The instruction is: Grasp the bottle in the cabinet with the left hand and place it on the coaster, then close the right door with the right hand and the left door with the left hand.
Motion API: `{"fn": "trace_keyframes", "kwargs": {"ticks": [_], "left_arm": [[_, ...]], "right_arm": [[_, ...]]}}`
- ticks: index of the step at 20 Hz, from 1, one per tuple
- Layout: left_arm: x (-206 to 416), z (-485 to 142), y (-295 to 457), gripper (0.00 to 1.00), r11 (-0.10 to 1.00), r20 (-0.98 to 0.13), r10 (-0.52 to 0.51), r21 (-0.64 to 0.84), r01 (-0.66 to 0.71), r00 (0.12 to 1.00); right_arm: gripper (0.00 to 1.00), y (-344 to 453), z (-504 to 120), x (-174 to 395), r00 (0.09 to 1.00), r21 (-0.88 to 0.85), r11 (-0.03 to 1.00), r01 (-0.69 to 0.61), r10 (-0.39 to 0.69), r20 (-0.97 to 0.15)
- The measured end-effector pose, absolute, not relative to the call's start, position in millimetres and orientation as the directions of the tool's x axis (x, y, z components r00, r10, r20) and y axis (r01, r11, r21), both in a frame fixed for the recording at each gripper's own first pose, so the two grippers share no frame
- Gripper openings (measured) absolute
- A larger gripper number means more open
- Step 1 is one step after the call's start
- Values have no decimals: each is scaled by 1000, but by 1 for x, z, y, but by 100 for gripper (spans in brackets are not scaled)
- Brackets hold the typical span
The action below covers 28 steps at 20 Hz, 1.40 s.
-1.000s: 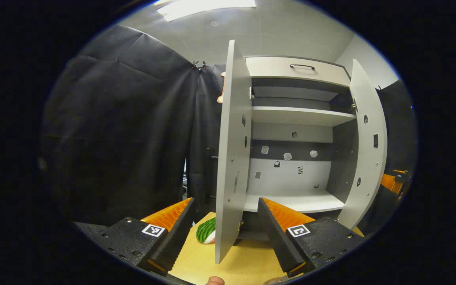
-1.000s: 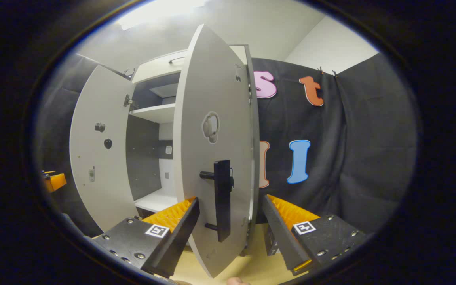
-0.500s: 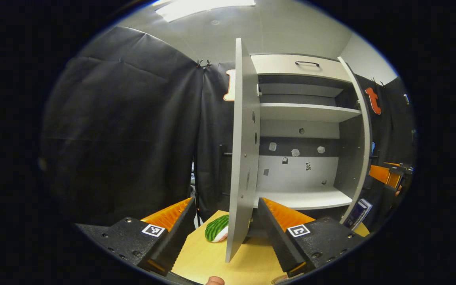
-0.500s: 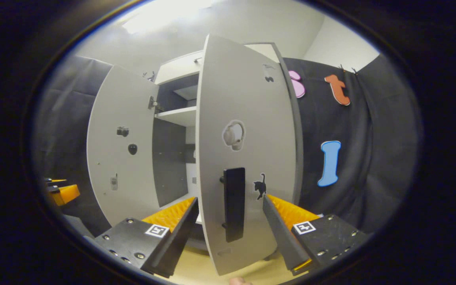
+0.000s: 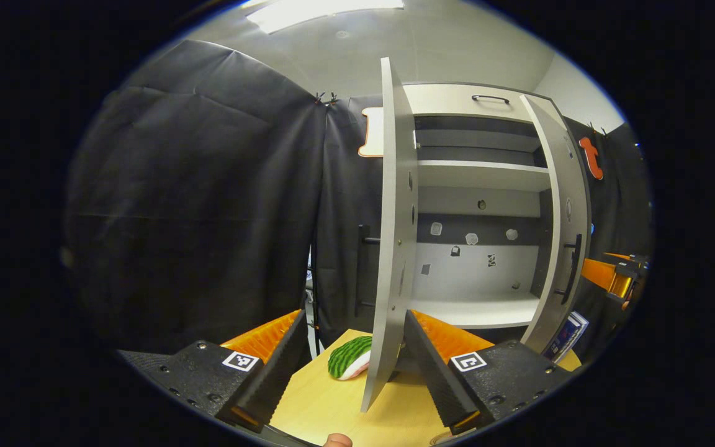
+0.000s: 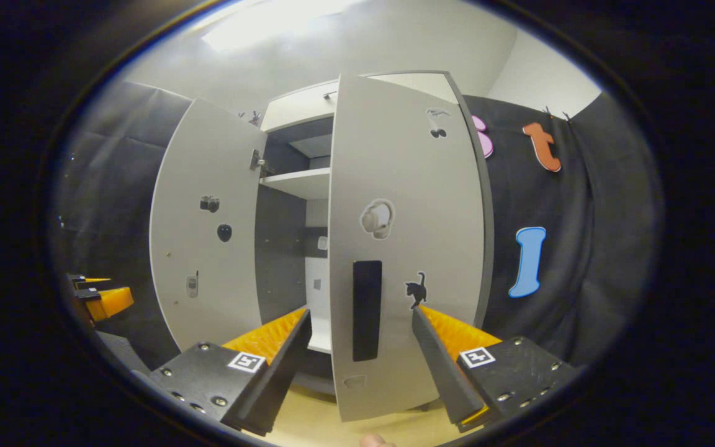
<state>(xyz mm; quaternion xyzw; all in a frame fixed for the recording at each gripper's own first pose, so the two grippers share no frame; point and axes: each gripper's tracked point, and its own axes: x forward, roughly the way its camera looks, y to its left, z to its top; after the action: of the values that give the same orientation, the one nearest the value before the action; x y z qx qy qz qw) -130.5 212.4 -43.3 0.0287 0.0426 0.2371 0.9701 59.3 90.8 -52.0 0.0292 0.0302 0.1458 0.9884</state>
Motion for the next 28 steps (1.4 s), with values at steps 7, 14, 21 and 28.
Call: {"fn": "trace_keyframes", "kwargs": {"ticks": [7,14,21,28], "left_arm": [[-127,-39,220,93,880,-43,472,86,-467,881],[-122,-26,266,93,838,2,543,74,-541,840],[-90,-29,294,100,850,-2,524,64,-523,852],[-63,-39,299,93,882,-31,470,58,-468,882]], "right_arm": [[98,76,-50,54,964,52,965,-258,260,-50],[98,48,-55,42,979,31,981,-192,193,-67],[98,22,-66,29,988,14,994,-110,110,-107],[98,8,-84,19,987,9,999,-43,44,-152]]}}
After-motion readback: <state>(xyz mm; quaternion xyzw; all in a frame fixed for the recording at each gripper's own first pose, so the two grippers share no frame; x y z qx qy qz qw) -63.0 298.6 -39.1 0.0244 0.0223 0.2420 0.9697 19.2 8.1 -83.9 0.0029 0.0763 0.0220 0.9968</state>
